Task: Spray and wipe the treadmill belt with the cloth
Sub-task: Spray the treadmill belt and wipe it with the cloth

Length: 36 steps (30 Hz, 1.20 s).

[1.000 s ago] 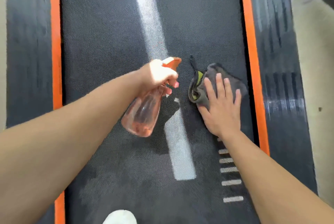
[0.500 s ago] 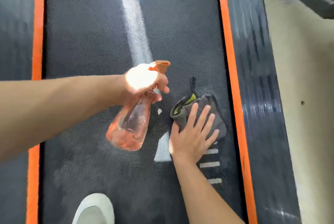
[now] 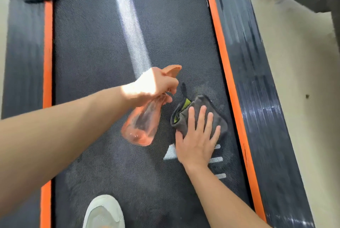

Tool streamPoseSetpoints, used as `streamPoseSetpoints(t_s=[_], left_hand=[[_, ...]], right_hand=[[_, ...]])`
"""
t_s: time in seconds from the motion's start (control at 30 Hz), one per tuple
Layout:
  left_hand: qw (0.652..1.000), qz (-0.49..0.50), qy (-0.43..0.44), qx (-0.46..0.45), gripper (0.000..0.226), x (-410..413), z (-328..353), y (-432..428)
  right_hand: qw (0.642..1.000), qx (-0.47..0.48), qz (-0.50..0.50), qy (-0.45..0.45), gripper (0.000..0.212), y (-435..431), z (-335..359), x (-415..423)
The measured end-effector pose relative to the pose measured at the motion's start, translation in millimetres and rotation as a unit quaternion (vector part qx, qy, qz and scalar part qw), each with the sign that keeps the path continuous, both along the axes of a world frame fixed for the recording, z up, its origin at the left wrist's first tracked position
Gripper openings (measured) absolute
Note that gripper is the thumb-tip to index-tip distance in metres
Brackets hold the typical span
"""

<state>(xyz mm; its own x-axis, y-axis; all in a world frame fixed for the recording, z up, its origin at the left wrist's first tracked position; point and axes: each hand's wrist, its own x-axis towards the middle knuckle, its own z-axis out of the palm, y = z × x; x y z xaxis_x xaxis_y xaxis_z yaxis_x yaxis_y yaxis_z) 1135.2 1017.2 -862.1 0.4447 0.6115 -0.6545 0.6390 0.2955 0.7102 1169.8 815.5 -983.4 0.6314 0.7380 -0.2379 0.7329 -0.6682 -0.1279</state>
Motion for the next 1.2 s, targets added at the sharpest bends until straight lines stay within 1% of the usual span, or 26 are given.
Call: streamPoseSetpoints(t_s=[0.1,0.13,0.17,0.33,0.4,0.47,0.5,0.57,0.6,0.67,0.7,0.8,0.87,1.0,1.1,1.2], left_hand=[[0.999,-0.004,0.044,0.016,0.016,8,-2,-1],[0.998,-0.02,0.057,0.016,0.01,10,-1,-3],[0.997,-0.035,0.066,0.017,0.01,11,-2,-4],[0.993,-0.074,0.09,0.008,0.029,12,-2,-10],[0.992,-0.078,0.1,0.007,0.024,10,-5,-14],[0.992,-0.076,0.098,0.0,0.01,6,-8,-16],[0.993,-0.078,0.088,-0.003,0.009,4,-8,-18],[0.993,-0.086,0.075,-0.018,0.021,1,-7,-19],[0.994,-0.083,0.072,-0.021,0.022,-1,-7,-18],[0.995,-0.067,0.069,-0.013,0.014,-5,-8,-16],[0.995,-0.066,0.068,-0.006,0.014,-8,-8,-14],[0.996,-0.072,0.044,-0.024,0.026,-21,-5,-5],[0.997,-0.061,0.021,-0.03,0.021,-31,-4,4],[1.0,0.007,-0.029,0.003,0.026,-44,-13,20],[0.999,0.035,-0.017,0.02,0.037,-49,-23,32],[0.998,0.027,-0.015,0.047,0.038,-55,-31,40]], right_hand=[[0.995,0.001,0.102,-0.008,0.087,-31,-3,4],[0.992,0.004,0.128,-0.012,0.087,-37,-5,6],[0.99,0.007,0.141,-0.013,0.086,-39,-5,8],[0.989,0.015,0.144,-0.004,0.085,-35,-2,10],[0.989,0.015,0.146,-0.004,0.085,-36,-3,11],[0.989,0.013,0.145,-0.005,0.085,-36,-3,11],[0.989,0.009,0.147,-0.006,0.085,-36,-3,10],[0.989,0.006,0.147,-0.007,0.084,-36,-4,9],[0.989,0.009,0.148,-0.009,0.084,-36,-5,9],[0.986,0.016,0.163,-0.013,0.083,-35,-7,8],[0.983,0.018,0.181,-0.014,0.083,-35,-8,9],[0.972,0.012,0.236,-0.008,0.085,-29,-11,13],[0.974,0.005,0.225,-0.002,0.088,-15,-9,21],[0.988,0.006,0.157,0.002,0.087,43,-6,54],[0.986,-0.015,0.167,0.001,0.084,106,-3,94],[0.983,-0.023,0.182,-0.001,0.077,166,0,133]])
